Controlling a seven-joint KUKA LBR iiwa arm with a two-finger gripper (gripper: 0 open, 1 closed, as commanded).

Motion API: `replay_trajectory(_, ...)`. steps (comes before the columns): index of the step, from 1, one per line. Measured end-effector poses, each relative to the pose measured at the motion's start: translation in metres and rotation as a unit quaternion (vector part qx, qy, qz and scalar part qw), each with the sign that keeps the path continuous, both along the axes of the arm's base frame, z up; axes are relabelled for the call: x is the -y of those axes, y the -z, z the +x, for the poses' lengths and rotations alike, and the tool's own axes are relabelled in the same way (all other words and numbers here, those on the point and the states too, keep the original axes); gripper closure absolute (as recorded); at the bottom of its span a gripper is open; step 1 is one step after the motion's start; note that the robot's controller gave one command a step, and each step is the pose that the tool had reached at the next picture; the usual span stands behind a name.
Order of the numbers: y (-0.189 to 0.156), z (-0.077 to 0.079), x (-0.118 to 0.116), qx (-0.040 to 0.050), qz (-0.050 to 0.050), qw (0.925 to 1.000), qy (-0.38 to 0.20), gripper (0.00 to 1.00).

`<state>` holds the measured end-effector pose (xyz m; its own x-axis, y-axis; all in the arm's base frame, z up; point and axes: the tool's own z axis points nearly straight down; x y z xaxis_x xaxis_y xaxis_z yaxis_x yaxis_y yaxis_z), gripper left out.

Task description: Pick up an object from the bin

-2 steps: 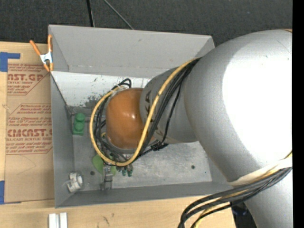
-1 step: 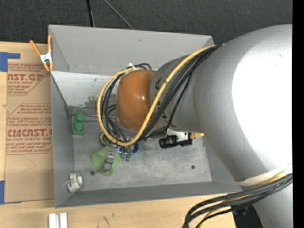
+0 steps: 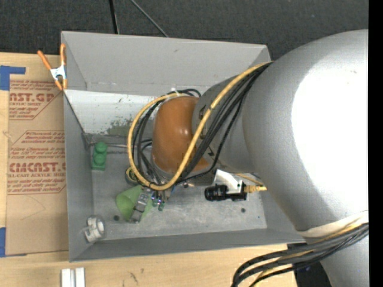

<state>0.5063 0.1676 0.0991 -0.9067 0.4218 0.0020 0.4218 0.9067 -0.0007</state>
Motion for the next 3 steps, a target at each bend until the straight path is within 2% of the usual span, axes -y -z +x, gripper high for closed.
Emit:
replay_trajectory(1, 0.0275, -0.0088, -0.0070, 0.0022, 0.000, 0.9992, 0.040, 0.00)
replay_trajectory(2, 0.0265, -0.0085, -0.0075, 0.0019, 0.001, 0.9992, 0.040, 0.00)
replay_trajectory(3, 0.0211, -0.0048, -0.0075, 0.0072, 0.003, 0.9991, 0.041, 1.00)
